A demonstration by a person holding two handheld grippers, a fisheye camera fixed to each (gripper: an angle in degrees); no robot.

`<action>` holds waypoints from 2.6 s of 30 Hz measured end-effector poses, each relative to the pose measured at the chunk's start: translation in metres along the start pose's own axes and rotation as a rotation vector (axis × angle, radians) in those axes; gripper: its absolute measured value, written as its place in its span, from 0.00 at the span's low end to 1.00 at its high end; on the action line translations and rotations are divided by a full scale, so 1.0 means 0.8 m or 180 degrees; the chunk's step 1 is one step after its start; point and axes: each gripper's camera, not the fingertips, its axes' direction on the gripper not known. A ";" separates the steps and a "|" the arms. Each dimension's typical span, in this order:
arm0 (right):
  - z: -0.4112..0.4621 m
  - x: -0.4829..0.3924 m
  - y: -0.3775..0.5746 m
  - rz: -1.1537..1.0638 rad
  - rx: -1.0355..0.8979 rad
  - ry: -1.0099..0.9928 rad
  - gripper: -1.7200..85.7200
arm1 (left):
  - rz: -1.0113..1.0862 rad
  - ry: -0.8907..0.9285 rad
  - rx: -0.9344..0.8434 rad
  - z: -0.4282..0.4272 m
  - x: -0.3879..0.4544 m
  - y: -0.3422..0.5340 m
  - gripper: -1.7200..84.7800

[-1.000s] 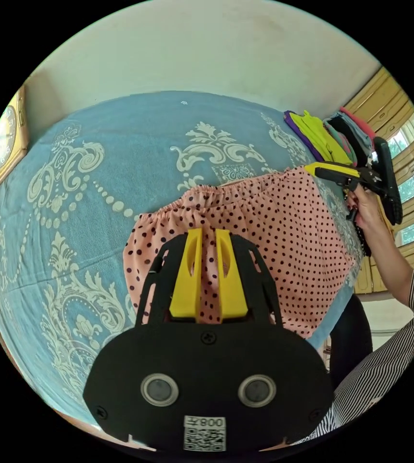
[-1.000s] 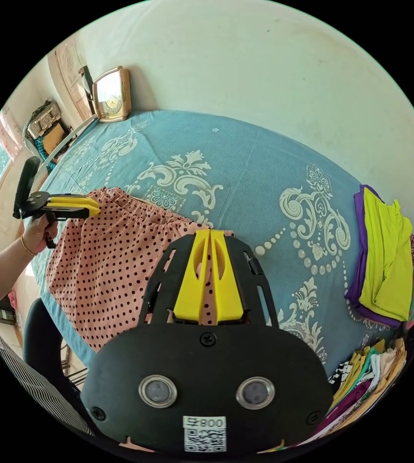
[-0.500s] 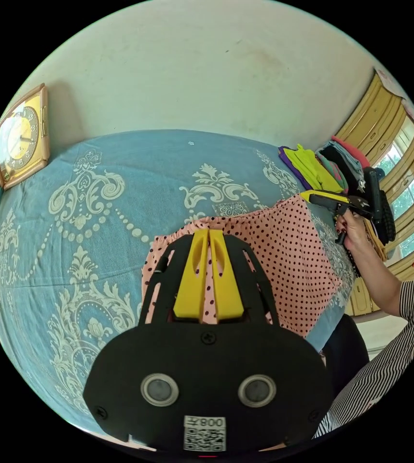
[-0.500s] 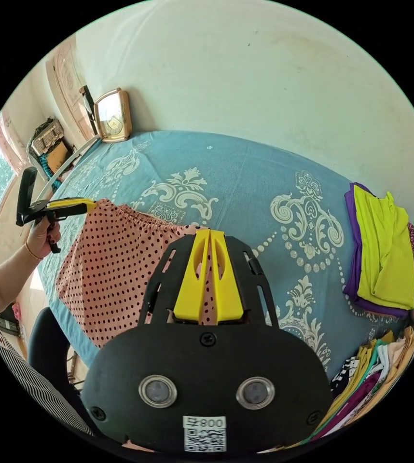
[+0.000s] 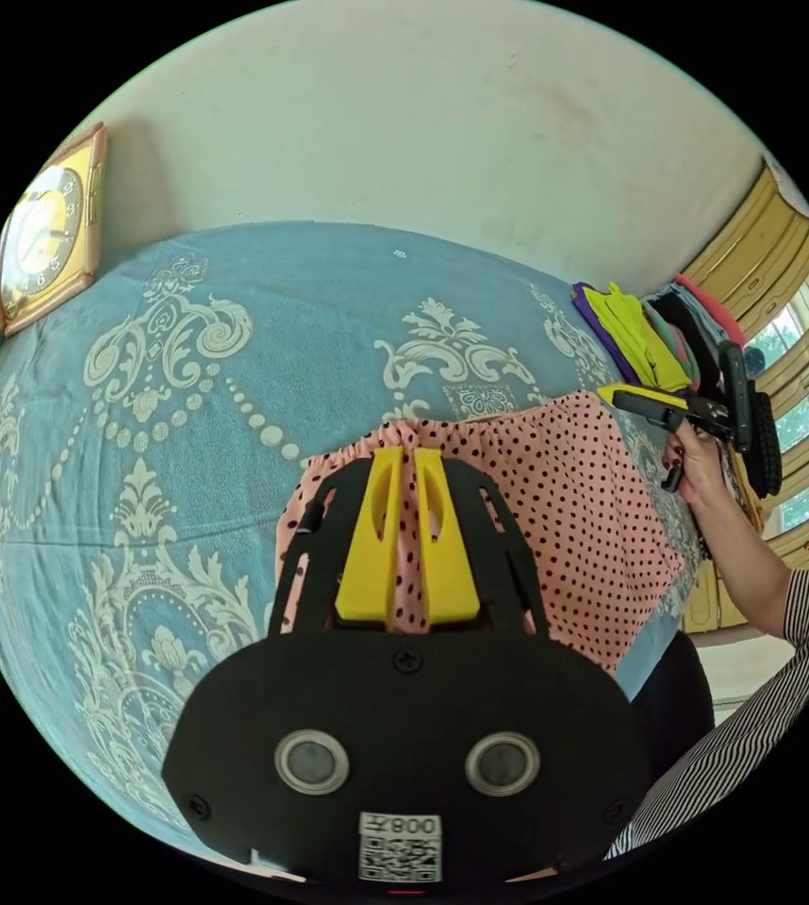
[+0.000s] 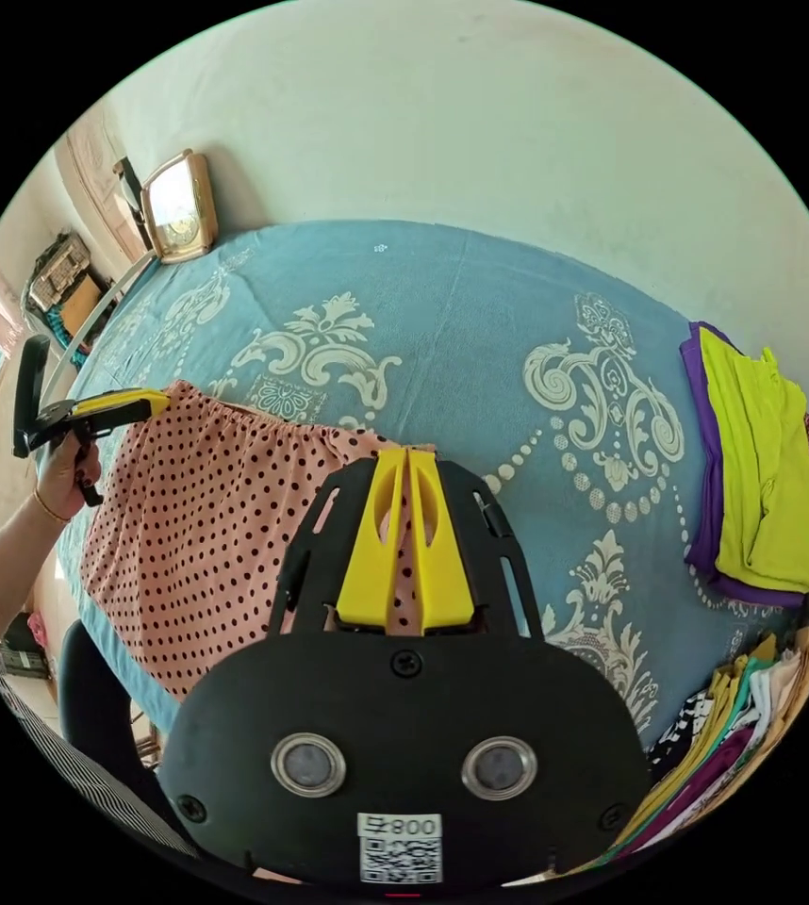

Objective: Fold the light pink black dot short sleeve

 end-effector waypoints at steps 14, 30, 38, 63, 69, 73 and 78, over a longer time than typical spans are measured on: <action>0.016 -0.009 0.095 -0.0176 -0.0443 -0.0069 0.02 | -0.0289 -0.0495 -0.0294 -0.022 -0.062 0.088 0.02; -0.051 0.016 0.271 -0.0082 -0.0730 -0.0498 0.02 | -0.0431 -0.0125 -0.0637 -0.081 -0.067 0.223 0.03; -0.152 0.104 0.389 0.0517 -0.0158 -0.1082 0.06 | -0.0848 0.0287 -0.0258 -0.188 -0.107 0.313 0.08; -0.102 0.098 0.537 0.0432 -0.0479 -0.1061 0.06 | -0.0969 0.0377 -0.0761 -0.192 -0.068 0.329 0.03; -0.116 0.116 0.551 0.0337 -0.0449 -0.1094 0.05 | -0.0832 0.0333 -0.0533 -0.252 -0.033 0.301 0.02; -0.124 0.154 0.572 0.0527 -0.0276 -0.1557 0.05 | -0.0661 0.0264 -0.0574 -0.276 0.000 0.285 0.02; -0.087 0.171 0.597 0.0700 -0.0475 -0.1841 0.07 | -0.0804 0.0218 -0.0849 -0.251 0.033 0.286 0.02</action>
